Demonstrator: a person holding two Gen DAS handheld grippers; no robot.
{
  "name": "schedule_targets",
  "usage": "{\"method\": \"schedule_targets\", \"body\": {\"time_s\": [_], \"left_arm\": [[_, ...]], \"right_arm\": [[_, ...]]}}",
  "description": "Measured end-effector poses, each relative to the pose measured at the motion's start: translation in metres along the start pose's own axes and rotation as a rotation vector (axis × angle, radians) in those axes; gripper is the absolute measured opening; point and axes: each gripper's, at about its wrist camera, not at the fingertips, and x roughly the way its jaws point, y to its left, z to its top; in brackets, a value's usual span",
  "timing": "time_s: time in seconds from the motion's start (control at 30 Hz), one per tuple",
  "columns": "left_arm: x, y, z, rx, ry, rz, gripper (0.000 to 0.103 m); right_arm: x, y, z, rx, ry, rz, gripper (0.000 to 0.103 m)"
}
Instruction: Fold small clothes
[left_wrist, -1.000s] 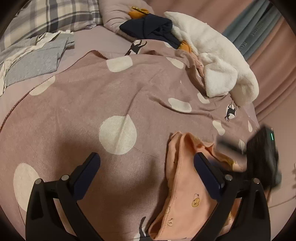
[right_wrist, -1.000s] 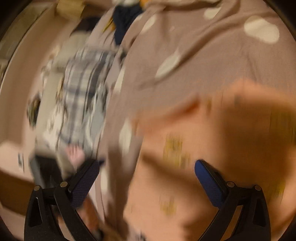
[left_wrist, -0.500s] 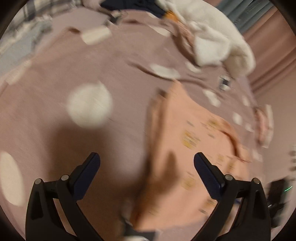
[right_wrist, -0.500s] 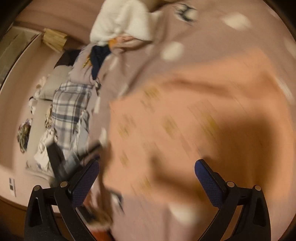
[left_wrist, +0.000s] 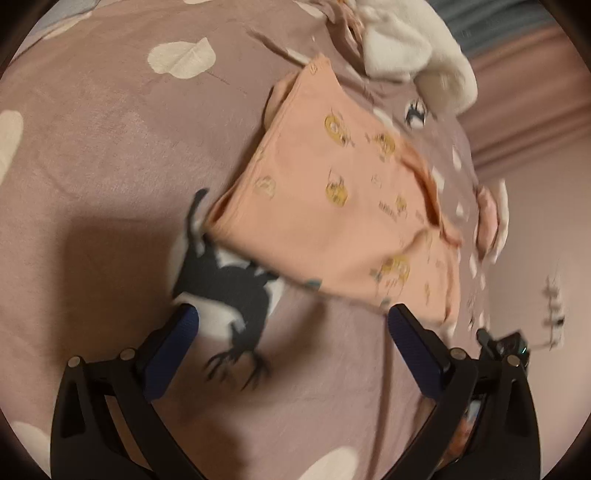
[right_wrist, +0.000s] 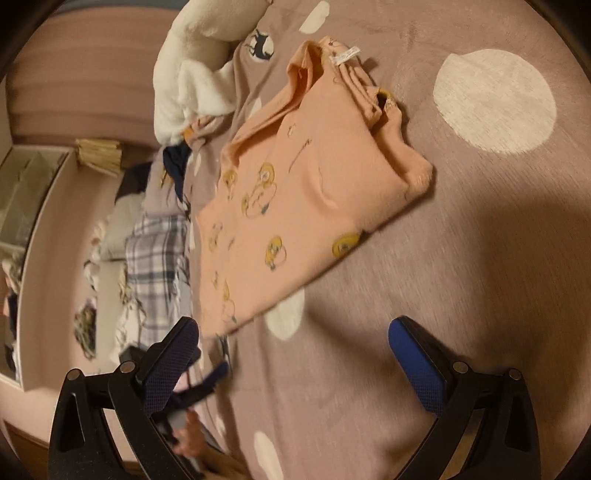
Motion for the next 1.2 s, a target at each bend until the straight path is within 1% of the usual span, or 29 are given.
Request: {"method": "schedule_targets", "body": {"time_s": [0.03,0.1,0.17,0.23,0.3,0.33,0.37,0.4,0.43,0.47,0.5,0.53,0.57,0.6,0.63,0.67,0.7,0.73,0.8,0.9,0.97,1.0,1.07,1.2], "left_arm": [[0.003,-0.002,0.003,-0.013,-0.006,-0.02,0.102],[0.017,-0.007,0.012,-0.053,-0.015,-0.093,0.102],[0.025,-0.009,0.019,-0.09,-0.029,-0.138,0.102],[0.033,-0.011,0.028,-0.139,-0.046,-0.176,0.101],[0.043,-0.013,0.041,-0.2,-0.037,-0.232,0.101],[0.047,-0.014,0.045,-0.215,-0.023,-0.237,0.101],[0.049,-0.015,0.049,-0.223,-0.015,-0.23,0.098],[0.048,-0.016,0.052,-0.226,-0.013,-0.219,0.094],[0.048,-0.017,0.054,-0.231,-0.022,-0.192,0.077],[0.05,-0.017,0.057,-0.238,-0.031,-0.139,0.049],[0.052,-0.017,0.059,-0.236,-0.036,-0.078,0.037],[0.052,-0.015,0.06,-0.226,-0.043,-0.059,0.022],[0.054,-0.016,0.062,-0.202,-0.052,-0.039,0.015],[0.053,-0.017,0.061,-0.185,-0.059,-0.026,0.015],[0.05,-0.022,0.059,-0.155,-0.072,-0.009,0.013],[0.048,-0.027,0.058,-0.113,-0.083,0.017,0.013],[0.045,-0.036,0.055,-0.053,-0.092,0.059,0.012],[0.044,-0.038,0.053,-0.035,-0.099,0.071,0.011],[0.039,-0.04,0.049,-0.041,-0.096,0.067,0.011],[0.029,-0.031,0.04,-0.062,-0.087,0.029,0.01],[0.017,-0.03,0.024,-0.045,-0.068,0.024,0.01],[0.009,-0.031,0.012,-0.014,-0.061,0.03,0.01],[-0.003,-0.031,-0.009,0.014,-0.042,0.043,0.011],[-0.016,-0.026,-0.048,0.043,-0.006,0.066,0.011]], "right_arm": [[0.003,0.0,0.003,0.007,-0.013,0.009,0.102],[0.006,-0.002,0.007,0.024,-0.024,0.017,0.102],[0.011,0.0,0.016,0.046,-0.022,0.019,0.102],[0.005,-0.005,0.019,0.056,-0.03,0.048,0.102],[0.014,-0.004,0.031,0.05,-0.035,0.093,0.102],[0.017,-0.003,0.035,0.052,-0.038,0.099,0.101],[0.022,0.0,0.041,0.053,-0.043,0.103,0.098],[0.025,0.002,0.046,0.053,-0.047,0.113,0.09],[0.031,0.003,0.051,0.056,-0.052,0.118,0.084],[0.038,0.001,0.057,0.069,-0.057,0.107,0.069],[0.043,-0.001,0.061,0.08,-0.055,0.082,0.046],[0.047,-0.002,0.064,0.076,-0.051,0.049,0.033],[0.053,-0.001,0.067,0.043,-0.041,-0.012,0.012],[0.056,-0.001,0.067,0.014,-0.04,-0.035,0.011],[0.055,-0.001,0.065,-0.01,-0.056,-0.027,0.011],[0.053,0.001,0.063,-0.033,-0.068,-0.031,0.011],[0.05,0.006,0.059,-0.064,-0.076,-0.049,0.011],[0.045,0.012,0.056,-0.107,-0.081,-0.064,0.011],[0.037,0.021,0.052,-0.152,-0.096,-0.055,0.01],[0.025,0.025,0.044,-0.163,-0.089,-0.026,0.01],[0.018,0.025,0.036,-0.167,-0.081,-0.004,0.01],[0.015,0.023,0.031,-0.171,-0.072,-0.002,0.01],[0.007,0.021,0.018,-0.179,-0.049,-0.022,0.01],[-0.006,0.011,-0.024,-0.203,-0.007,-0.067,0.01]]}}
